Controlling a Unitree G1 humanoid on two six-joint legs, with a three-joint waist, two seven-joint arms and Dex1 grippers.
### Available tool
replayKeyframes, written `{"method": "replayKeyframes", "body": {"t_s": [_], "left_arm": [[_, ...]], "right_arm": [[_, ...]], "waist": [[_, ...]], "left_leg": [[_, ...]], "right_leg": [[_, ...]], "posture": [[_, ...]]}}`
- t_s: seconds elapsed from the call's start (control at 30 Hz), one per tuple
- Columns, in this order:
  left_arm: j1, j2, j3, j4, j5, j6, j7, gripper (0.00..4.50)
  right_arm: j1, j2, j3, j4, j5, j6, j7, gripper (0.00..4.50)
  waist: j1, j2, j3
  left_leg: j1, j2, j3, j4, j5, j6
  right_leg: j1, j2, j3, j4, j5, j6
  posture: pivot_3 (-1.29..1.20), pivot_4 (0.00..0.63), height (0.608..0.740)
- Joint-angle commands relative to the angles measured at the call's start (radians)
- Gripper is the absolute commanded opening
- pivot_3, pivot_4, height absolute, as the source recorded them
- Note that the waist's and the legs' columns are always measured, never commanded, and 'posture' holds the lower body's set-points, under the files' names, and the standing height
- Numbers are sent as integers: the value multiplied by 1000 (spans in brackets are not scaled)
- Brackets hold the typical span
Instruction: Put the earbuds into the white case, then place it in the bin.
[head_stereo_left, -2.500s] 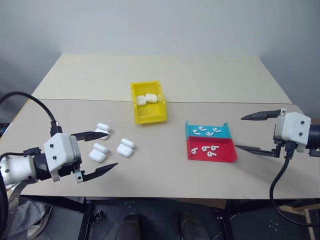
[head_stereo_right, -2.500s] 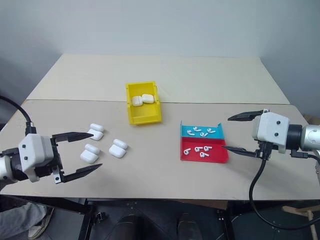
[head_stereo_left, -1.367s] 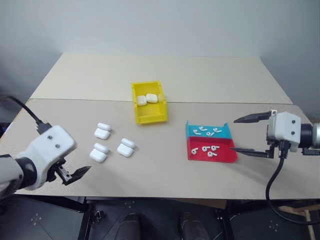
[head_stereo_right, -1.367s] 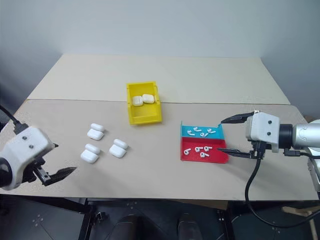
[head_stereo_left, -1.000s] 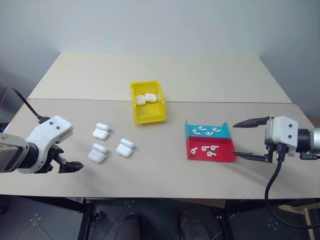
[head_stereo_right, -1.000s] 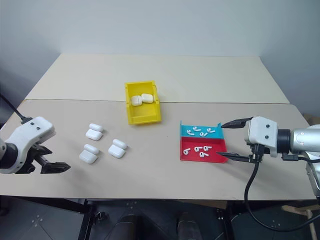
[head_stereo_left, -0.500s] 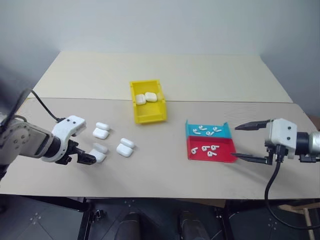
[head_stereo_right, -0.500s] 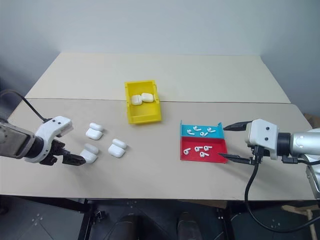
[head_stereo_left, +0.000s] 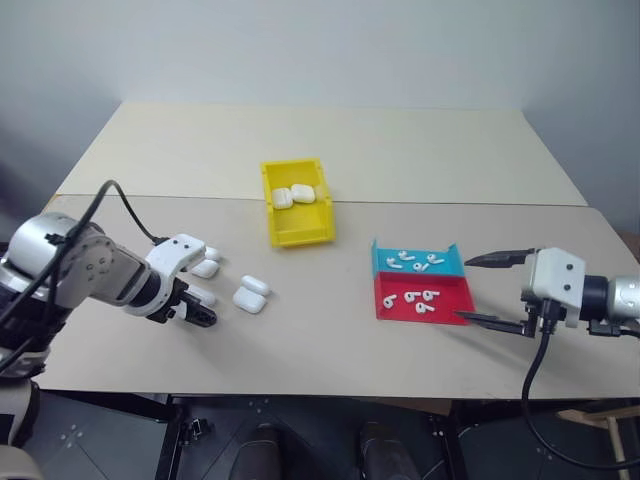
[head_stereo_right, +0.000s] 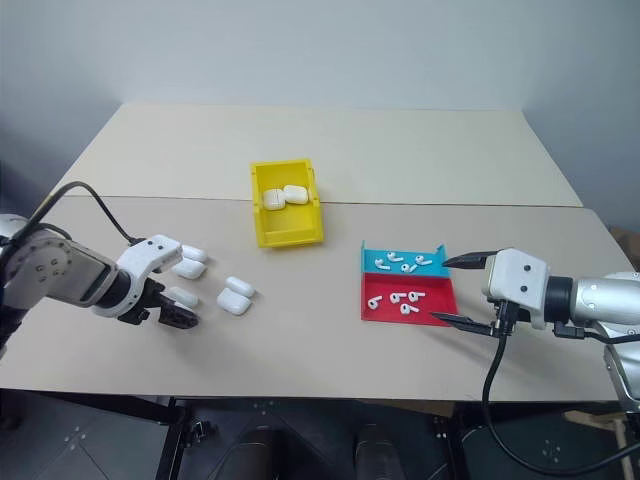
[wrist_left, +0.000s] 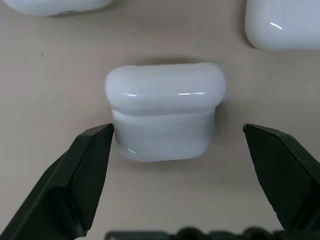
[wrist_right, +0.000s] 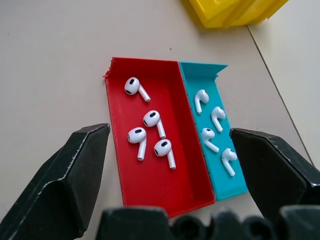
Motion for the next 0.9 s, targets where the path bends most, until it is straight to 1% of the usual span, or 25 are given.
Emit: {"method": "replayKeyframes", "body": {"t_s": [0.03,0.17,0.37,0.7,0.9], "left_arm": [[-43,-18,-25,32,47,3,-8,4500],[-58,-41,-50,55,87,3,-23,4500],[-78,-44,-88,64,123,3,-73,4500],[-58,2,-93,-28,81,3,-90,4500],[-47,29,-95,-46,70,3,-84,4500]], "right_arm": [[12,-7,-55,-47,13,8,-10,4483],[21,-7,-60,-57,15,15,-12,4483],[17,-7,-60,-61,15,24,-15,4483],[14,3,-46,-63,7,27,-28,4483],[1,12,-31,-57,2,24,-36,4483]], "waist": [[1,0,0],[2,0,0],[2,0,0],[1,0,0],[1,0,0]], "left_leg": [[0,0,0,0,0,0],[0,0,0,1,0,0],[1,0,0,1,0,0],[0,0,0,2,0,0],[0,0,0,2,0,0]], "right_leg": [[0,0,0,0,0,0],[1,0,0,0,0,0],[1,0,0,1,0,0],[1,0,0,0,0,0],[1,0,0,0,0,0]], "posture": [[0,150,740],[0,150,740],[0,150,740],[0,150,740],[0,150,740]]}}
